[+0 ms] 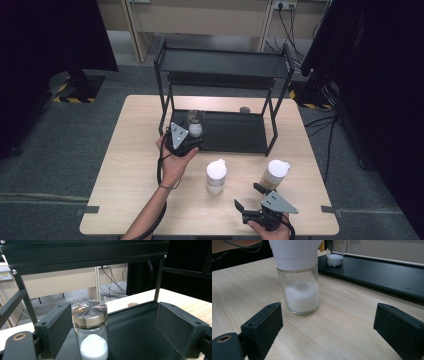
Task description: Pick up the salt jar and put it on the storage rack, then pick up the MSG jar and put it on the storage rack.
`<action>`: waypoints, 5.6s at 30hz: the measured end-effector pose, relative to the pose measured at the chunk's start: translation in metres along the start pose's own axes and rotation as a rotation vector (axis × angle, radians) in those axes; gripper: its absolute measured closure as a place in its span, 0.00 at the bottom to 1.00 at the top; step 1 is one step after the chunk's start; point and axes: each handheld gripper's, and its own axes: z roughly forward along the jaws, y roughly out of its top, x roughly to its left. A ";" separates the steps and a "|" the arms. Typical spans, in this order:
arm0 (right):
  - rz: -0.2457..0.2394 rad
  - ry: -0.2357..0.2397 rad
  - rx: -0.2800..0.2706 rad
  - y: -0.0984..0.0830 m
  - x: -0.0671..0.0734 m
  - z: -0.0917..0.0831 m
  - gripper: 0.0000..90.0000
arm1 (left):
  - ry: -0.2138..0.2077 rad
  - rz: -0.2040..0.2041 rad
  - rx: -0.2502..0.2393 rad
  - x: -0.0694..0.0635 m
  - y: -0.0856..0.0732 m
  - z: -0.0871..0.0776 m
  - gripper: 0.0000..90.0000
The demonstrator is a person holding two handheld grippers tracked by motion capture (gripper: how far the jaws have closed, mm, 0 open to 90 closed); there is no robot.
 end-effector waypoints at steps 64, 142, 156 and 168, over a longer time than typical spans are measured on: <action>-0.001 -0.003 -0.001 0.000 0.000 0.000 0.10 | -0.073 -0.021 0.018 -0.013 -0.041 -0.083 0.14; -0.001 0.044 -0.031 0.016 0.013 0.014 0.07 | -0.086 -0.045 0.075 -0.015 -0.076 -0.114 0.13; -0.004 0.076 -0.036 0.029 0.016 0.033 0.07 | -0.084 -0.052 0.074 -0.014 -0.076 -0.114 0.13; -0.056 0.102 -0.010 0.040 0.025 0.063 0.14 | -0.086 -0.049 0.071 -0.014 -0.076 -0.115 0.13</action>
